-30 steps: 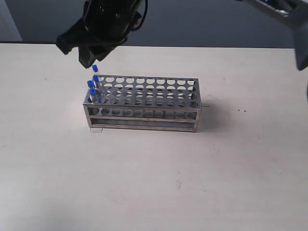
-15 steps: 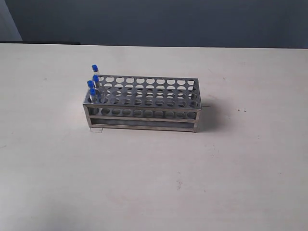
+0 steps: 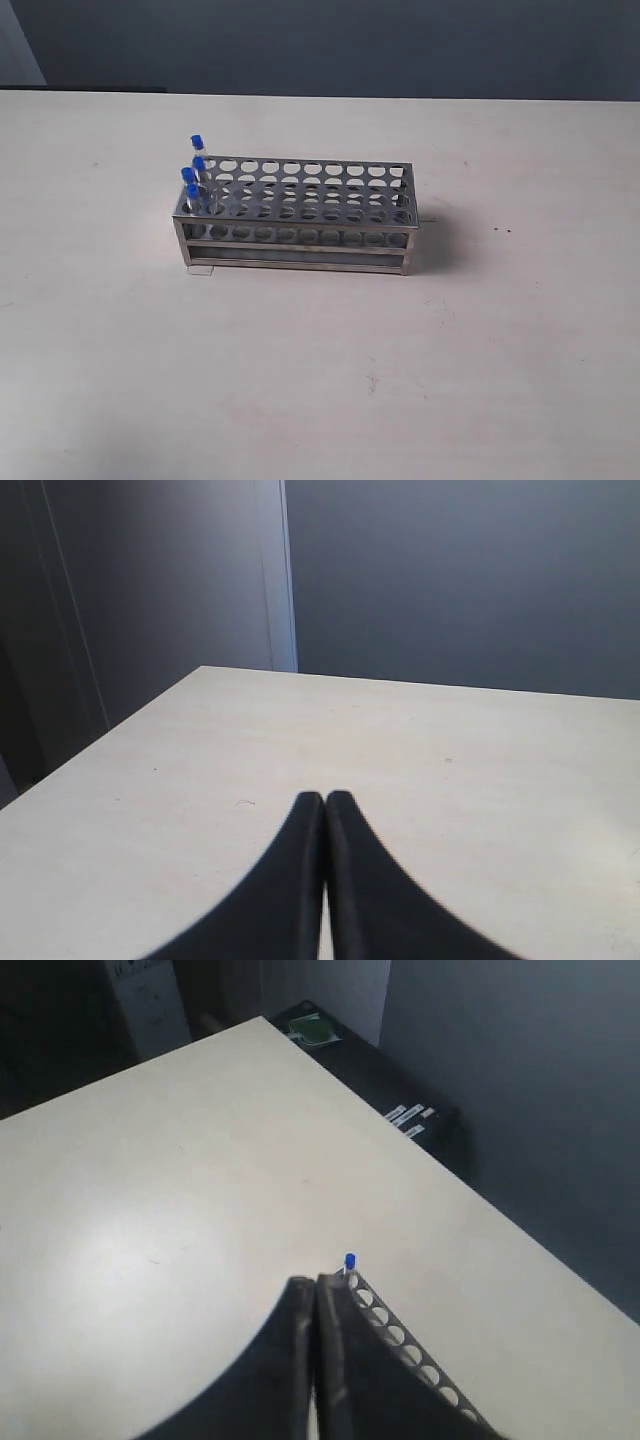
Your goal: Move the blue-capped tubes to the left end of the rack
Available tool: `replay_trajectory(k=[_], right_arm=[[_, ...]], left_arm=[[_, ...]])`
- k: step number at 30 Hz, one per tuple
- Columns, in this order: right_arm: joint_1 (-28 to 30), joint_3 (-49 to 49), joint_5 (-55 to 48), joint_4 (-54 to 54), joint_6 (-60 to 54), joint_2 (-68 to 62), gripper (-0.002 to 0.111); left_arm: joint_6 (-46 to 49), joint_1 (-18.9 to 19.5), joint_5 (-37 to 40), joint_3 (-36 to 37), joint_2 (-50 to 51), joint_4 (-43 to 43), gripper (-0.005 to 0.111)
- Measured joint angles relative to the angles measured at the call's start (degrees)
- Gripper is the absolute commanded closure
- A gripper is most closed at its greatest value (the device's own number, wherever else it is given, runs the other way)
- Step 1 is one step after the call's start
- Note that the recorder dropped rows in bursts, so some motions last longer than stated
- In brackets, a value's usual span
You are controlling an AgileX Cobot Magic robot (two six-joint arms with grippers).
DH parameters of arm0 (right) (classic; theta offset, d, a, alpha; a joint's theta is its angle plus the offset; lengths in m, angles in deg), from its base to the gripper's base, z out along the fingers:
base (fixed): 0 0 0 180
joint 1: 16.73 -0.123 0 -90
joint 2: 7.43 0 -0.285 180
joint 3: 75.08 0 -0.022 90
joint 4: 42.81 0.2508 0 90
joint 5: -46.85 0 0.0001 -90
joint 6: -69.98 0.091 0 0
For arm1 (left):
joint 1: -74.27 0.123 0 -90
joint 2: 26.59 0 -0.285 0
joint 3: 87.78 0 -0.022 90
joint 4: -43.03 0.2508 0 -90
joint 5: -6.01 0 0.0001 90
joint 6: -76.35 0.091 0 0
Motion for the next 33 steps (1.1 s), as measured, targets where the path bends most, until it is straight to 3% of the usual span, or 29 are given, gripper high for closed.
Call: replay_trajectory(k=[6,12,15,18,23,27,33], right_arm=[[1.46,5.65,0.00,0.93,0.00,9.06,0.109],[12.23,22.34,0.65,9.71,-1.55,22.45,0.109],[19.01,38.44,8.39,13.31,-5.08,32.72,0.109],[25.76,61.93,20.22,18.22,-10.48,50.40,0.109],[37.42,94.64,30.82,20.70,-15.83,78.07,0.109],[40.38,108.71,38.62,20.70,-21.75,88.60,0.109],[40.50,117.56,47.51,19.21,-23.39,88.85,0.109]], left_arm=[[0.00,0.00,0.00,0.00,0.00,0.00,0.106],[0.00,0.00,0.00,0.00,0.00,0.00,0.106],[0.00,0.00,0.00,0.00,0.00,0.00,0.106],[0.00,0.00,0.00,0.00,0.00,0.00,0.106],[0.00,0.00,0.00,0.00,0.00,0.00,0.106],[0.00,0.00,0.00,0.00,0.00,0.00,0.106],[0.00,0.00,0.00,0.00,0.00,0.00,0.106]])
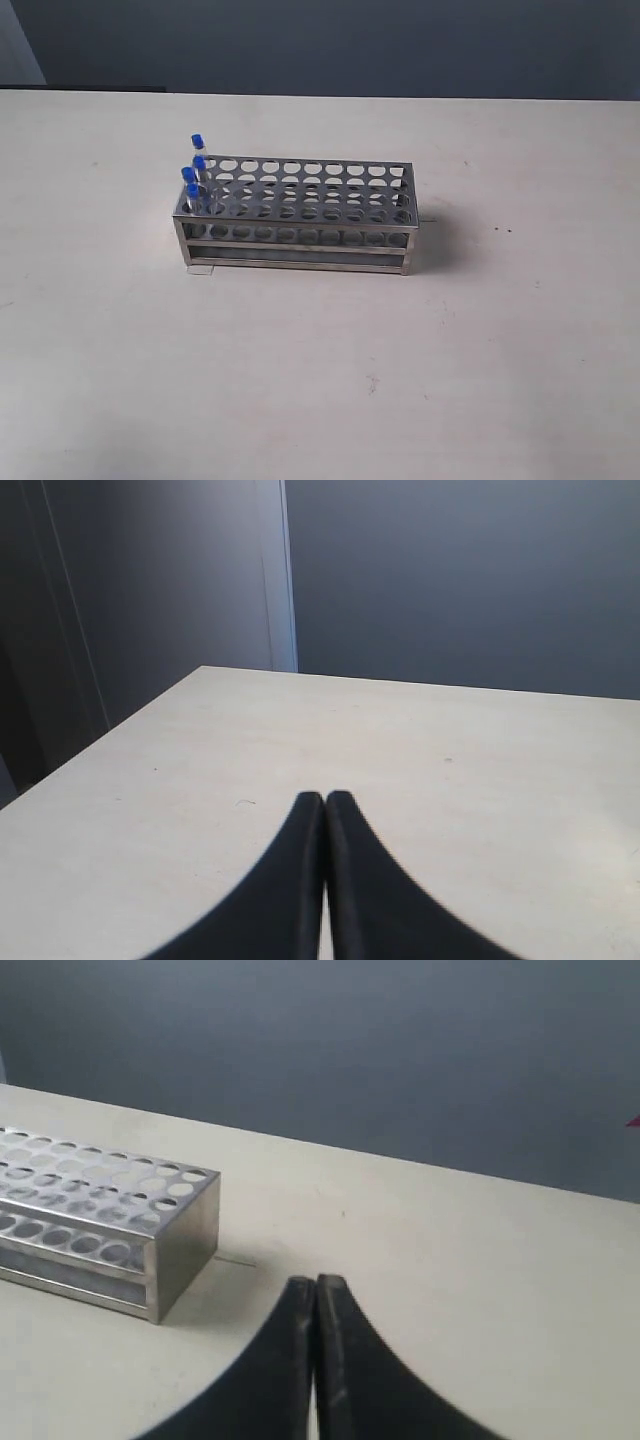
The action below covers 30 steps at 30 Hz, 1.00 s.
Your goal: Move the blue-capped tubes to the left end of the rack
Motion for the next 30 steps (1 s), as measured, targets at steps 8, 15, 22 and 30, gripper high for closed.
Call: replay_trajectory(k=[8,15,22,30], right_arm=[[-0.94,4.90,0.96,0.94,-0.21,0.00,0.109],[-0.94,5.03,-1.49,1.09,-0.21,0.00,0.109],[-0.94,5.13,-1.97,1.09,-0.21,0.00,0.109],[-0.94,5.13,-1.97,1.09,-0.21,0.00,0.109]], left_arm=[[0.00,0.00,0.00,0.00,0.00,0.00,0.106],[0.00,0.00,0.00,0.00,0.00,0.00,0.106],[0.00,0.00,0.00,0.00,0.00,0.00,0.106],[0.00,0.00,0.00,0.00,0.00,0.00,0.106]])
